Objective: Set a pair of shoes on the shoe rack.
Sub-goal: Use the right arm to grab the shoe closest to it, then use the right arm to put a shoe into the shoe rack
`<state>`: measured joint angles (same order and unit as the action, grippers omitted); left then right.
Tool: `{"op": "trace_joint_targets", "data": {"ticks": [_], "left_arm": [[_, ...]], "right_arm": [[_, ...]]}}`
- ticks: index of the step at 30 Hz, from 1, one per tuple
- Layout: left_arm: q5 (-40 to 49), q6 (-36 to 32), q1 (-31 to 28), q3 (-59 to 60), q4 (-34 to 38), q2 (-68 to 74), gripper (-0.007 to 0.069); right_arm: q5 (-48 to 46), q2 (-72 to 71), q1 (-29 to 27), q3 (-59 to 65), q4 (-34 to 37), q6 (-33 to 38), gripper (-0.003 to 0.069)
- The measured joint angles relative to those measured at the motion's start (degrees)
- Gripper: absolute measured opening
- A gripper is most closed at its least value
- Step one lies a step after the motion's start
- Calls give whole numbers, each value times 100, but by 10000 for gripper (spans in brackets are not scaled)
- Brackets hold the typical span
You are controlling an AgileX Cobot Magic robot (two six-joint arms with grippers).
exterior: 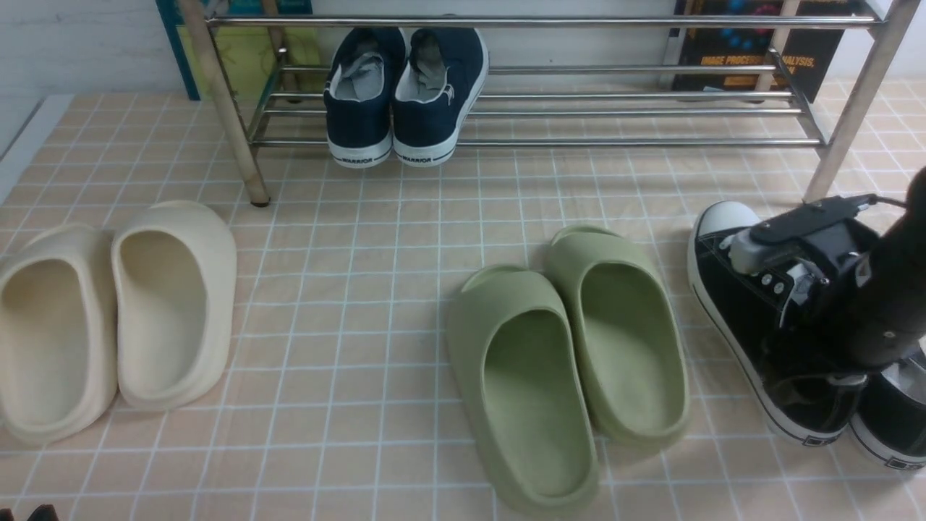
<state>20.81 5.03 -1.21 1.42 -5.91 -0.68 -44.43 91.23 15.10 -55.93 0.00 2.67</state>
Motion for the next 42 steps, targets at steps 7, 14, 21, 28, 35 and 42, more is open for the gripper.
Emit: {"op": "trace_joint_targets", "data": {"ticks": [7,14,21,28,35,42], "left_arm": [[0,0,0,0,0,0,237],[0,0,0,0,-7,0,237],[0,0,0,0,-7,0,237],[0,0,0,0,-45,0,237],[0,0,0,0,-63,0,237],[0,0,0,0,-70,0,237]], "right_arm": [[183,446,0,-13,-83,-58,325],[-427,440,42,-625,58,-56,1],[-1004,427,160,-1761,143,-8,1],[-1237,869,160,-3014,-69,132,1],[-1476,1732,160,-4092,-99,224,1],[-1475,2673,160,-5272,-191,243,1]]}}
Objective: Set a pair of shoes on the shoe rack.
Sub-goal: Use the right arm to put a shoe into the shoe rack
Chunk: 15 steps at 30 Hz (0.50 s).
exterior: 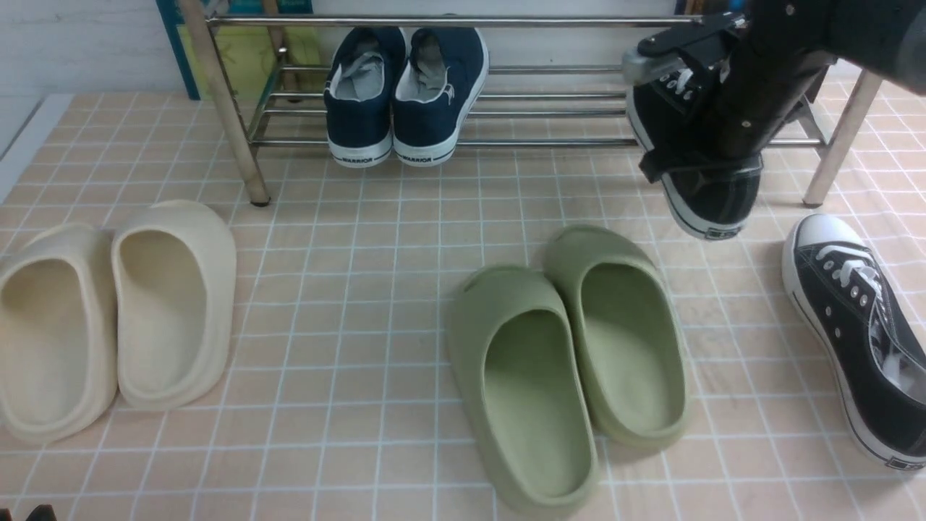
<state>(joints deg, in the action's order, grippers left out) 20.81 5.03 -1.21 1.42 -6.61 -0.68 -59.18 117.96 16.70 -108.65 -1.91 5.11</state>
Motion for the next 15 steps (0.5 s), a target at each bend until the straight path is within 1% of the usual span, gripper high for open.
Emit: {"op": "trace_joint_targets", "data": {"ticks": [4,6,8,10,12,15], "left_arm": [[0,0,0,0,0,0,237],[0,0,0,0,0,0,237],[0,0,0,0,0,0,237],[0,0,0,0,0,0,237],[0,0,0,0,0,0,237],[0,0,0,0,0,0,237]], "right_arm": [[5,524,0,-702,-272,-9,1],[23,744,0,-1011,-416,-154,6],[42,997,0,-1382,-541,-278,24],[98,1085,0,-1505,-574,-284,44],[276,1246,0,-1689,-637,-279,112],[547,1273,-29,-1799,-699,-266,242]]}}
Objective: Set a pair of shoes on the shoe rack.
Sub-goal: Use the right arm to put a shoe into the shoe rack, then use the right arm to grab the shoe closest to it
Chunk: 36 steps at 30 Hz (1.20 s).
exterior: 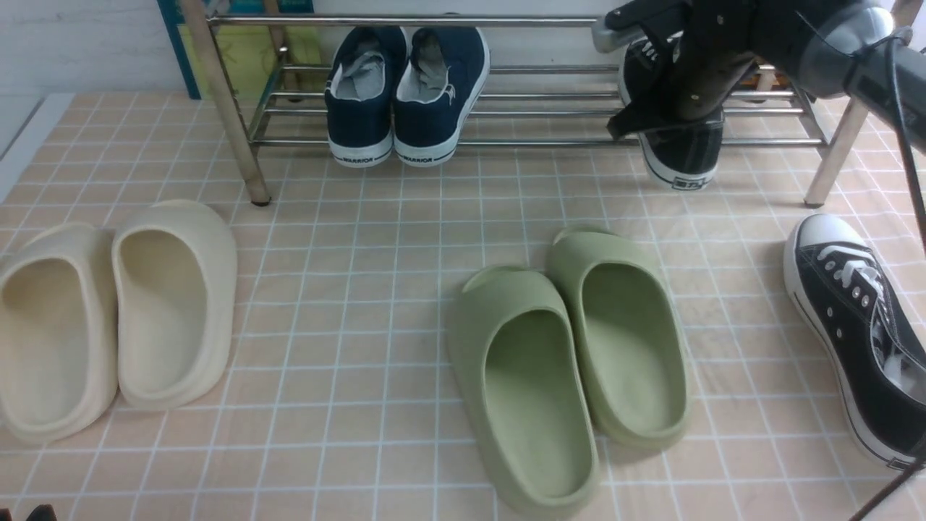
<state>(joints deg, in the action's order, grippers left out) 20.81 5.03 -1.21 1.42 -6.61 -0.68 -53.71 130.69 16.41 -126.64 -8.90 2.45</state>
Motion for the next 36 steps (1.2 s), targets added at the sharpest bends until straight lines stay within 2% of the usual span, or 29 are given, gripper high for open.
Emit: {"op": "trace_joint_targets", "data": {"ticks": [1,3,5,9,13,19,23,26,30,31,32,36], "left_arm": [[0,0,0,0,0,0,237],[0,0,0,0,-2,0,237],[0,0,0,0,-2,0,237],[0,0,0,0,-2,0,237],[0,0,0,0,-2,0,237],[0,0,0,0,-184,0,237],[22,0,0,0,-323,0,237],[29,0,0,0,-364,0,237],[29,0,0,0,-377,0,237],[29,0,0,0,-377,0,237],[31,0,0,0,-377,0,237],[36,0,0,0,-394,0,237]], "right_arm": [[11,0,-6,-7,-5,0,251],[-33,0,-87,-71,-5,0,350],[-209,9,-135,-149,-5,0,398],[-1363,9,-181,-668,1,7,485],[-1682,-57,-193,-868,95,75,496],[-1785,-611,-193,-844,780,93,491],[-1768,-1280,-193,-378,1029,93,468],[-1767,-1914,-193,437,1105,115,443],[-1761,-3010,-193,2338,1124,132,400],[-1761,-3057,-193,2426,1119,132,398],[-1755,-3446,-193,3133,1119,133,388],[-1623,-4406,-193,4680,1099,108,374]]}}
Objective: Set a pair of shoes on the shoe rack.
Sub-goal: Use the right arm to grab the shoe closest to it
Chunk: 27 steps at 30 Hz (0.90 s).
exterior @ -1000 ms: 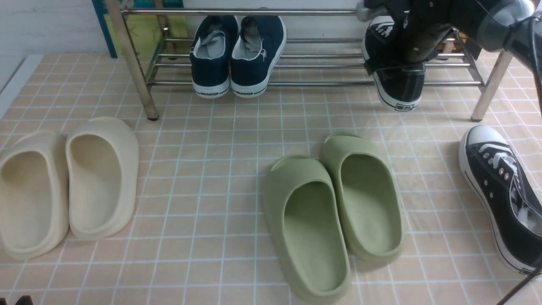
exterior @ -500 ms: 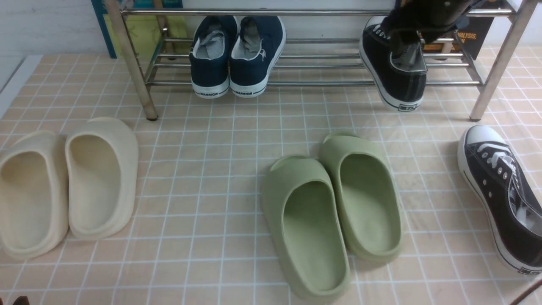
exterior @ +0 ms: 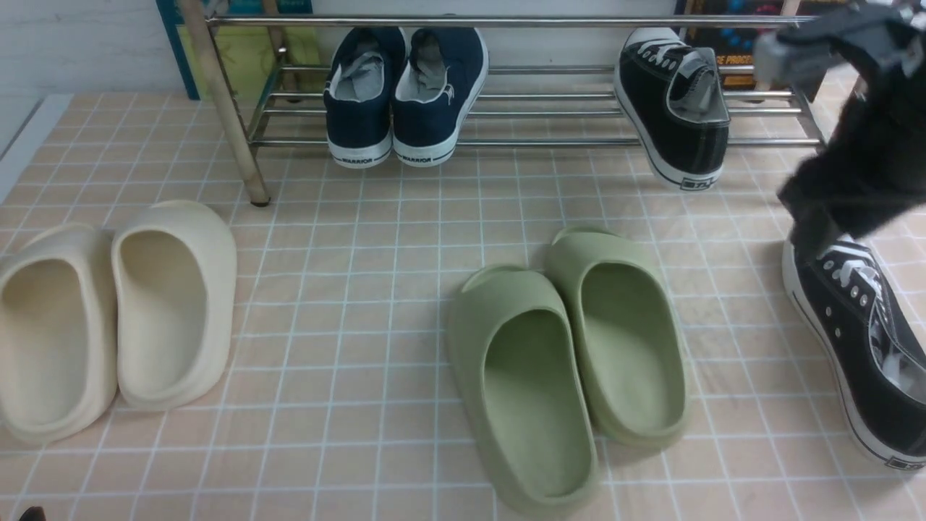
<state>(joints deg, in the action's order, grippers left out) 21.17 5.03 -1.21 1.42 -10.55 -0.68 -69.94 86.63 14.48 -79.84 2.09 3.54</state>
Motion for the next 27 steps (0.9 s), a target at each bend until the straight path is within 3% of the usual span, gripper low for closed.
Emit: {"op": "trace_joint_targets", "data": {"ticks": [4,9,23,27], "left_arm": [[0,0,0,0,-7,0,237],[6,0,0,0,-14,0,237],[26,0,0,-7,-24,0,237],[28,0,0,-7,-24,0,237]], "right_arm": [[498,-837,0,1452,-167,-238,373],[1111,-1163,0,2363,-619,-785,373],[2168,0,-6,2564,-1426,-1742,372],[2370,248,-228,2564,-1486,-1955,370]]}}
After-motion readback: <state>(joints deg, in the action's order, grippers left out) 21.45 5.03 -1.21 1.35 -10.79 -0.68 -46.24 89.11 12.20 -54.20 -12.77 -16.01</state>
